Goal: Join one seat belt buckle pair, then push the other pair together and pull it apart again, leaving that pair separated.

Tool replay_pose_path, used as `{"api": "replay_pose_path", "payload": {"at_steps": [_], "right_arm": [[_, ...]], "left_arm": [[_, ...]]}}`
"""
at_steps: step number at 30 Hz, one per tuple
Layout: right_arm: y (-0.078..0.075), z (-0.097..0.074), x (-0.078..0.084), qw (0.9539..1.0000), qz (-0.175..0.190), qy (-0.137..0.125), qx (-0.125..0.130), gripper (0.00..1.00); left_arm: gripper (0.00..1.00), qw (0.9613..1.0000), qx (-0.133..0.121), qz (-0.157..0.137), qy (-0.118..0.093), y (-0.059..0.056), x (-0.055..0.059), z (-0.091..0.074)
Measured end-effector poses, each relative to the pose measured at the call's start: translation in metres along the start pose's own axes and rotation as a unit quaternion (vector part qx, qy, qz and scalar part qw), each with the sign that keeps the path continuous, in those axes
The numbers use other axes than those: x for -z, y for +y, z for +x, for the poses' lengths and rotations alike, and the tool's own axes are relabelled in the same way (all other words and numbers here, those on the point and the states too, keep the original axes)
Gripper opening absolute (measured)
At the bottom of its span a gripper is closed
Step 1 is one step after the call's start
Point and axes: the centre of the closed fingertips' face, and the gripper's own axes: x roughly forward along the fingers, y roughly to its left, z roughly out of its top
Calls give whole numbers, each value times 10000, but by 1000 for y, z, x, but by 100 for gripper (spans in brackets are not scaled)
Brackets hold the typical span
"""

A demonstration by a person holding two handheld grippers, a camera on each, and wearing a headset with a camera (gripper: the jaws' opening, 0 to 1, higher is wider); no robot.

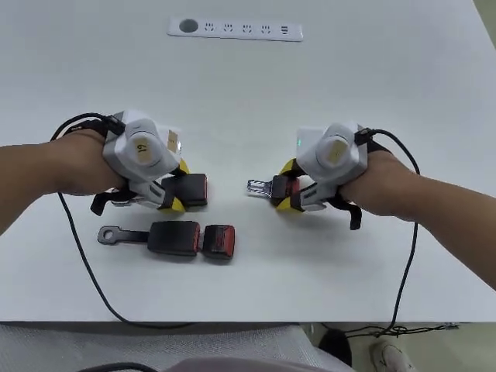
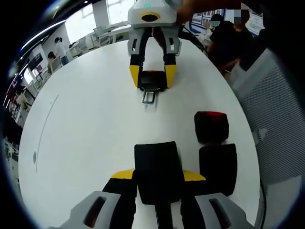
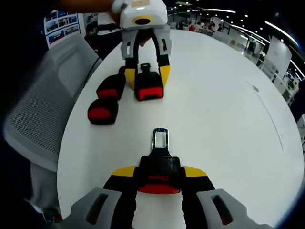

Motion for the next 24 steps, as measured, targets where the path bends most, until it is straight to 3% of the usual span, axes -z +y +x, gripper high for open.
{"api": "replay_pose_path", "payload": {"at_steps": [7,12,15,21,24], "right_arm": [[2,-3,-4,10000,13,72,11,33],[2,5,-9,9999,-24,124,18,32],[7,5,-18,9999,-59,112,19,32],[8,22,-25,9998,-150,92,-8,32],[13,18,-37,9995,-290,155,22,32]], "left_arm": [[36,9999,37,132,81,-1,-1,0],[35,9999,23,148,83,-1,-1,0],[35,9999,5,138,100,-1,-2,0],[35,9998,-28,138,114,-1,-1,0],[35,9998,-35,155,118,-1,-1,0]]}}
